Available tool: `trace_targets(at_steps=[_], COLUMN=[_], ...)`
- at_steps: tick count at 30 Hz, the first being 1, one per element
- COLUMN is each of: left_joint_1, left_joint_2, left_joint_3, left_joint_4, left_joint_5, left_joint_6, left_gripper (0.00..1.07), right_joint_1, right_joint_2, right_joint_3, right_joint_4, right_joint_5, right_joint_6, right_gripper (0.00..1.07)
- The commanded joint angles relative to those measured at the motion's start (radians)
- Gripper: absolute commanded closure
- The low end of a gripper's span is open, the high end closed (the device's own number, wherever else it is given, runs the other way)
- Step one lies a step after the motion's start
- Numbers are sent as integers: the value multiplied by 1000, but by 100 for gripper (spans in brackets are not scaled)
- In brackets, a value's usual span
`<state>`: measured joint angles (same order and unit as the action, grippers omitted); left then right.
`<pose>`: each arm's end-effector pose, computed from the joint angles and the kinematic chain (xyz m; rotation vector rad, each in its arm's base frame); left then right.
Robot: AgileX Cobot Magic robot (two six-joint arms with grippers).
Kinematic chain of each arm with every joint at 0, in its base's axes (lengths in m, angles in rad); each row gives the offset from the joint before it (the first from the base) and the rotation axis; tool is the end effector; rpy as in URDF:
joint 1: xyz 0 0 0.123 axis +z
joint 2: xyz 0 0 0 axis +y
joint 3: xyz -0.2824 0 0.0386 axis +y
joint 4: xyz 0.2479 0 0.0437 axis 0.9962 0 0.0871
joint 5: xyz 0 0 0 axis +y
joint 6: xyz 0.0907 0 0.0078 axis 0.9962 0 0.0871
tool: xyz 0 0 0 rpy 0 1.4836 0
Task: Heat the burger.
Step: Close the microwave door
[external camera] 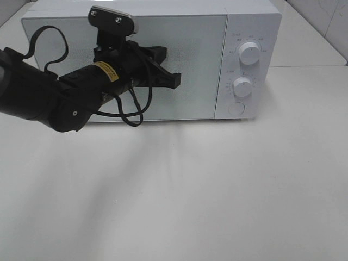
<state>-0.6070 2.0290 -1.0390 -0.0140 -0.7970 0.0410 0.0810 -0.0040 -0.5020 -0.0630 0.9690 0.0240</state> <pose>0.3476 -0.2403 0.1662 0.5243 1.6112 -0.4245 -0.0020 -0.0049 0.2854 -0.0557 1.9443 -0.0046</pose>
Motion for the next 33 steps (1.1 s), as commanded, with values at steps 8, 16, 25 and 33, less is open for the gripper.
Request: trace_targets(at_steps=[8,16,25,33], left_joint_1=[12,-52,-139,-161], left_joint_2=[10,-43,-209,-409], left_joint_3=[-130,-130,-130,-130], left_joint_4=[-194,-189,-171,-167], left_joint_5=[18,82,400,888], left_joint_6=[22,128,127,122], left_gripper=[107,107,107,107], right_joint_1=[-2,-2,-2,-2], right_joint_2=[-26,-26,-26,-26], right_joint_3=[7,7,7,7], right_joint_4=[1,1,1,1], right_joint_5=[-8,-8,-8,-8], right_joint_6=[-8,-8,-8,-8], right_gripper=[31,31,31,31])
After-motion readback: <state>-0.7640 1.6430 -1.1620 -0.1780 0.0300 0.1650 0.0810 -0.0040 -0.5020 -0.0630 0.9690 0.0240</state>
